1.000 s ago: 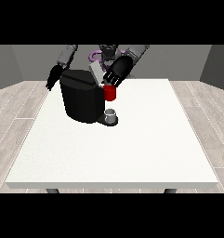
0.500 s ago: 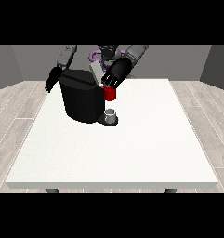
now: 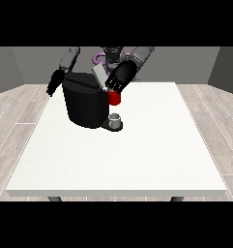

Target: Insert the coffee pod into the coffee machine and close the lid

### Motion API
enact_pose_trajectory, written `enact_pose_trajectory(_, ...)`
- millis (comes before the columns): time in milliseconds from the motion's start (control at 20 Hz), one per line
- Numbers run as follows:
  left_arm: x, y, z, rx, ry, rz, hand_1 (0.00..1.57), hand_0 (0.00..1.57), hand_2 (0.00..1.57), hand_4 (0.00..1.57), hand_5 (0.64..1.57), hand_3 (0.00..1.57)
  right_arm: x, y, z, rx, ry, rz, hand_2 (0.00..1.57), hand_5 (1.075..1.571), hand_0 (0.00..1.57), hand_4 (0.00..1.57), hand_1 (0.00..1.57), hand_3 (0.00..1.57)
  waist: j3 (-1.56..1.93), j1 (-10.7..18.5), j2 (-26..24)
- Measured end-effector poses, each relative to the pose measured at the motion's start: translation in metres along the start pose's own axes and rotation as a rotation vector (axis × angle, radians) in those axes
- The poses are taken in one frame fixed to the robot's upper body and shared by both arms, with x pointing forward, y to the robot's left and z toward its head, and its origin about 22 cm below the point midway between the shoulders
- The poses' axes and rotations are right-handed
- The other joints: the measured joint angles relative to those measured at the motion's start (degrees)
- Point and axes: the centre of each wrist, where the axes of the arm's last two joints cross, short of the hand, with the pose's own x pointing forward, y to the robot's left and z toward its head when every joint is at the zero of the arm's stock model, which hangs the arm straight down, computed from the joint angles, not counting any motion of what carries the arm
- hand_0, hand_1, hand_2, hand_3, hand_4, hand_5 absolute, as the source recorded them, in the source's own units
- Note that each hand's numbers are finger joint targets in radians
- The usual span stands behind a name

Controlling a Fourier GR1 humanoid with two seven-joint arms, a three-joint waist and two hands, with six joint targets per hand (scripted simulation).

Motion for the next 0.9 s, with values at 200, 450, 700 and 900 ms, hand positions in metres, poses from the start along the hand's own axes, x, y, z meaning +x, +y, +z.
enact_pose_trajectory(200,-0.002,0.008,0.002,0.035,0.011,-0.033,1.21,1.21,1.23,0.00,1.571,1.13,0.001,0.000,0.000,0.008,-0.004,-0.003,0.00,1.571,0.00,0.15,0.00,0.00,0.00,-0.7,0.3)
enact_pose_trajectory(450,-0.006,0.001,0.003,0.027,0.017,-0.113,1.16,1.16,1.19,0.00,1.571,1.07,0.000,0.002,0.003,0.001,0.006,-0.005,0.00,1.571,0.00,0.00,0.00,0.00,0.00,-0.6,-0.1)
enact_pose_trajectory(700,-0.008,0.008,0.005,0.037,0.010,-0.152,1.11,1.11,1.14,0.00,1.571,1.02,0.005,0.001,-0.001,-0.001,0.002,-0.003,0.00,1.571,0.00,0.00,0.00,0.00,0.02,-0.7,1.0)
enact_pose_trajectory(900,-0.009,0.002,0.004,0.054,-0.007,-0.139,1.14,1.14,1.14,0.00,1.571,0.96,0.007,-0.002,-0.003,-0.004,-0.001,0.008,0.00,1.571,0.00,0.04,0.00,0.00,0.03,-0.4,1.4)
